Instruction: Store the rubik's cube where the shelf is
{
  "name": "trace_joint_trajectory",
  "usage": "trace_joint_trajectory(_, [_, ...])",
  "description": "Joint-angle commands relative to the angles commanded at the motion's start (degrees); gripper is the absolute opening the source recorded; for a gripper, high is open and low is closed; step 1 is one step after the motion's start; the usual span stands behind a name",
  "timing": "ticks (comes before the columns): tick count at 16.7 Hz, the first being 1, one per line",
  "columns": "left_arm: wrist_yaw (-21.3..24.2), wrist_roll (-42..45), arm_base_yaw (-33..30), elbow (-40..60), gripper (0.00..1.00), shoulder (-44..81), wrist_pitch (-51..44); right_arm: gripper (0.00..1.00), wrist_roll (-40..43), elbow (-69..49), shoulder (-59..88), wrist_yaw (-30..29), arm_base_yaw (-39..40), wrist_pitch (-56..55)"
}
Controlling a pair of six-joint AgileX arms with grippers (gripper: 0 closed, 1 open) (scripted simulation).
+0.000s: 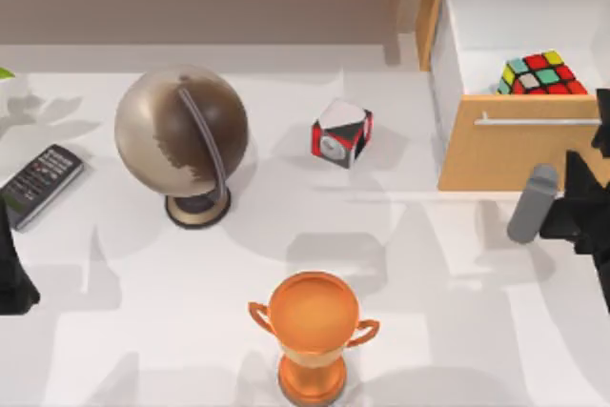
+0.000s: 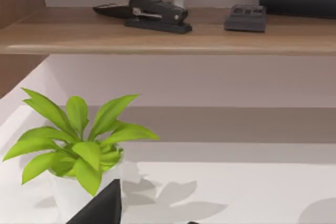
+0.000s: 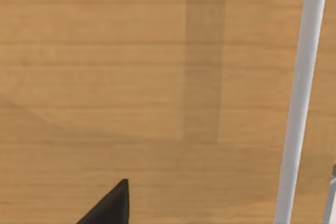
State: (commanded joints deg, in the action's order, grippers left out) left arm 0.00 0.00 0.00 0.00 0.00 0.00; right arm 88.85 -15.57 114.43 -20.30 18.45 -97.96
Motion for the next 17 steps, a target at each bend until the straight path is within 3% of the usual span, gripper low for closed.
trace_joint_trajectory(11, [0.00, 0.00, 0.00, 0.00, 1.00, 0.00, 0.00, 1.00, -0.03, 4.17, -0.49, -1.85, 1.82, -3.73])
trace_joint_trajectory(17, [0.00, 0.00, 0.00, 0.00, 1.00, 0.00, 0.00, 1.00, -1.64, 0.87, -1.00, -0.99, 6.54, 2.85])
